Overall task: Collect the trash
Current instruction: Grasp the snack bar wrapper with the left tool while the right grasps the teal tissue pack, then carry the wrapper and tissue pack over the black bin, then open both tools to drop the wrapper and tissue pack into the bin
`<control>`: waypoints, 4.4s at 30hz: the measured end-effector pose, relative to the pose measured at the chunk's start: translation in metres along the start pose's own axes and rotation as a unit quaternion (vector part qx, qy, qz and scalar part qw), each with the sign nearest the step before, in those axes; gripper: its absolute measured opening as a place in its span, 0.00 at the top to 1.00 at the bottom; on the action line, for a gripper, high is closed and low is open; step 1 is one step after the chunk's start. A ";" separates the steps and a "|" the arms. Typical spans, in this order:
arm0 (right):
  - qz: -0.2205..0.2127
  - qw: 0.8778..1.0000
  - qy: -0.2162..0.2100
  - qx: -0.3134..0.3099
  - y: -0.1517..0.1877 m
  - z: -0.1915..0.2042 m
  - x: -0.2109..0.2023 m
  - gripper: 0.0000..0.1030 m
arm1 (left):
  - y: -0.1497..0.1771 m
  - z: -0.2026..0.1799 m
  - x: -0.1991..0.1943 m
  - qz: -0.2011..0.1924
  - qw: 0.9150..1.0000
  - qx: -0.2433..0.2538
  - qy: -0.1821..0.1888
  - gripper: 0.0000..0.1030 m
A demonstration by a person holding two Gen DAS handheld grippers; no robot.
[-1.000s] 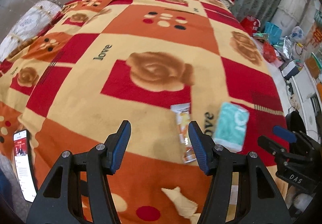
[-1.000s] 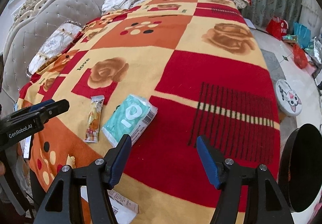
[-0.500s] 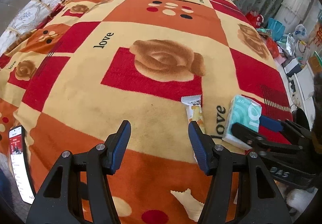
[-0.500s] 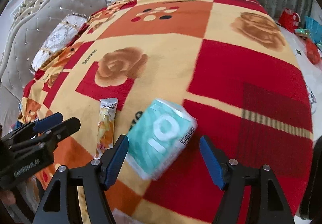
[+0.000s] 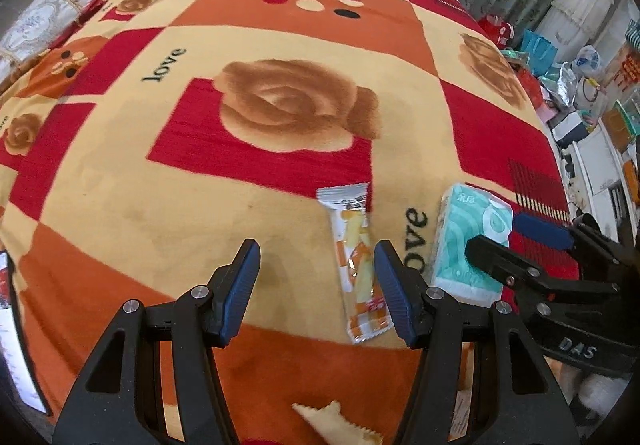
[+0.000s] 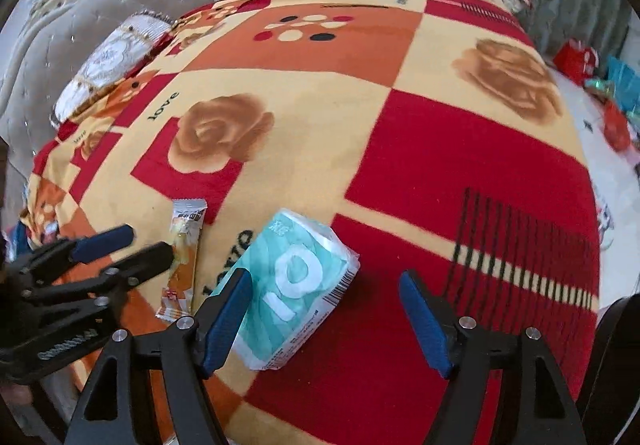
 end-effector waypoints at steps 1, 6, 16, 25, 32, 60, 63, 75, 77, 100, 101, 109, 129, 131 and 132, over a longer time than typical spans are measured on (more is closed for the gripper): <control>0.000 1.000 -0.002 0.003 0.000 0.000 0.000 0.28 | 0.000 -0.001 0.002 0.001 1.000 -0.001 0.002 0.44; -0.002 1.000 -0.003 0.012 0.001 -0.001 -0.002 0.28 | -0.003 -0.006 0.012 -0.005 1.000 0.007 0.007 0.44; 0.005 1.000 -0.017 0.005 -0.004 0.024 0.008 0.27 | -0.003 0.011 0.002 -0.008 1.000 -0.010 0.029 0.82; 0.015 0.999 0.012 -0.027 -0.007 0.039 0.032 0.18 | 0.001 0.021 -0.015 -0.025 0.999 -0.010 0.019 0.83; -0.007 1.000 0.008 -0.019 -0.002 0.016 0.013 0.48 | 0.002 0.028 -0.025 -0.032 0.999 -0.018 0.021 0.83; -0.088 0.996 -0.010 0.016 0.035 -0.046 -0.085 0.48 | 0.015 0.028 -0.003 0.003 0.998 -0.055 -0.023 0.59; -0.085 0.996 -0.013 0.016 0.037 -0.045 -0.083 0.48 | 0.014 0.022 0.000 -0.016 0.999 -0.039 -0.035 0.60; -0.110 0.993 -0.001 0.036 0.042 -0.070 -0.107 0.48 | -0.003 -0.049 -0.040 -0.032 0.998 0.022 0.047 0.88; -0.115 0.992 0.002 0.043 0.045 -0.079 -0.113 0.48 | -0.007 -0.069 -0.048 -0.037 0.997 0.040 0.058 0.88; -0.139 0.970 0.084 0.183 0.119 -0.237 -0.174 0.48 | 0.009 -0.292 -0.055 -0.017 0.971 0.189 0.146 0.88; -0.139 0.968 0.087 0.190 0.122 -0.244 -0.175 0.48 | 0.011 -0.298 -0.054 -0.013 0.970 0.190 0.150 0.88; -0.134 0.961 0.099 0.221 0.139 -0.275 -0.176 0.48 | 0.024 -0.342 -0.044 0.005 0.962 0.204 0.180 0.88; -0.135 0.951 0.114 0.254 0.154 -0.295 -0.179 0.25 | 0.033 -0.369 -0.035 0.025 0.954 0.190 0.232 0.48; -0.133 0.952 0.112 0.252 0.153 -0.292 -0.177 0.25 | 0.032 -0.362 -0.036 0.024 0.956 0.187 0.225 0.48; -0.133 0.953 0.111 0.250 0.153 -0.290 -0.176 0.25 | 0.031 -0.358 -0.037 0.021 0.958 0.186 0.217 0.48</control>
Point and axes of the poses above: each gripper's, at about its wrist camera, not at the fingertips, and x roughly the way its jaws point, z to its left, y to its underside, the point moved 4 cm from there along x, roughly the way its jaws point, and after that the axes turned 1 degree about -z, right-handed, at the moved point
